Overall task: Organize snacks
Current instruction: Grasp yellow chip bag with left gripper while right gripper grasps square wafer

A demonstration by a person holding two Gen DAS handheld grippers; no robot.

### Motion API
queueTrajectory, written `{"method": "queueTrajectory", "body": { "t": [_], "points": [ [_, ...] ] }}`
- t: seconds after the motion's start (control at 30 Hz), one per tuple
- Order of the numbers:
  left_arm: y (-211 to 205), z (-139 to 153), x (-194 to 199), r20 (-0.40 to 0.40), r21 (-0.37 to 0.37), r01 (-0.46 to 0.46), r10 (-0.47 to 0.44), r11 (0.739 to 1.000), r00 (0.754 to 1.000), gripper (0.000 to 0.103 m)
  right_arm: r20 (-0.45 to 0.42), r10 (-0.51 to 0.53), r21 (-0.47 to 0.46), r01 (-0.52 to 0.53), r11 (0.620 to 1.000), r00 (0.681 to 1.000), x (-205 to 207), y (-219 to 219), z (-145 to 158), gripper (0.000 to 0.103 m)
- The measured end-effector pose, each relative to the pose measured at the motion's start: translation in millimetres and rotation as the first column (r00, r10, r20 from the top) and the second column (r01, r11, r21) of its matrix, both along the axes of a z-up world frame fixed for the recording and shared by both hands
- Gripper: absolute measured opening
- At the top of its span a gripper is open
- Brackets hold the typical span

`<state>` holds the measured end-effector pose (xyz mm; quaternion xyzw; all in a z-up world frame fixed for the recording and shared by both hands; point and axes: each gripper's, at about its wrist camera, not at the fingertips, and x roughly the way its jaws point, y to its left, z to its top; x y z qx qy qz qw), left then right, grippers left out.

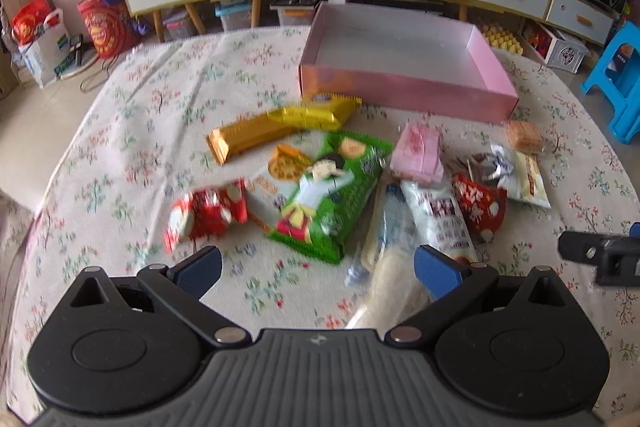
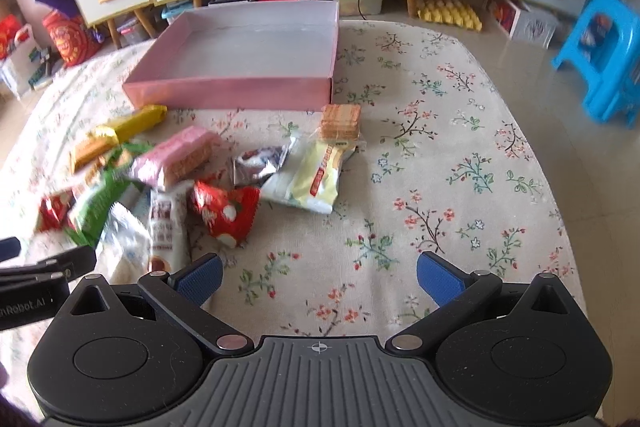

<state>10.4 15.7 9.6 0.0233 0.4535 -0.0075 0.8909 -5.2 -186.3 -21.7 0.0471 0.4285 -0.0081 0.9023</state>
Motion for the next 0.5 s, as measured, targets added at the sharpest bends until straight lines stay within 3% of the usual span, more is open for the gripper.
{"method": "queueTrajectory", "body": {
  "t": [0.17,0.37,0.5],
  "points": [
    [12,10,19,0.012,-0.021,0.021,-0.021,1.000,1.000,0.103,0.041,-0.009,0.008,0.009,1.000,0.999,17,-11,20,0.103],
    [18,14,56,-0.016,0.012,0.085,-0.085,0.996,0.996,0.102,-0.003,0.017,0.043,-0.016,0.999,1.000,57,-20,24,0.103],
    [24,10,82,-0.012,-0.026,0.071,-0.072,0.997,0.997,0.102,-0.070,0.050,0.091,-0.043,0.995,0.996,88,-24,18,0.103]
  ]
}}
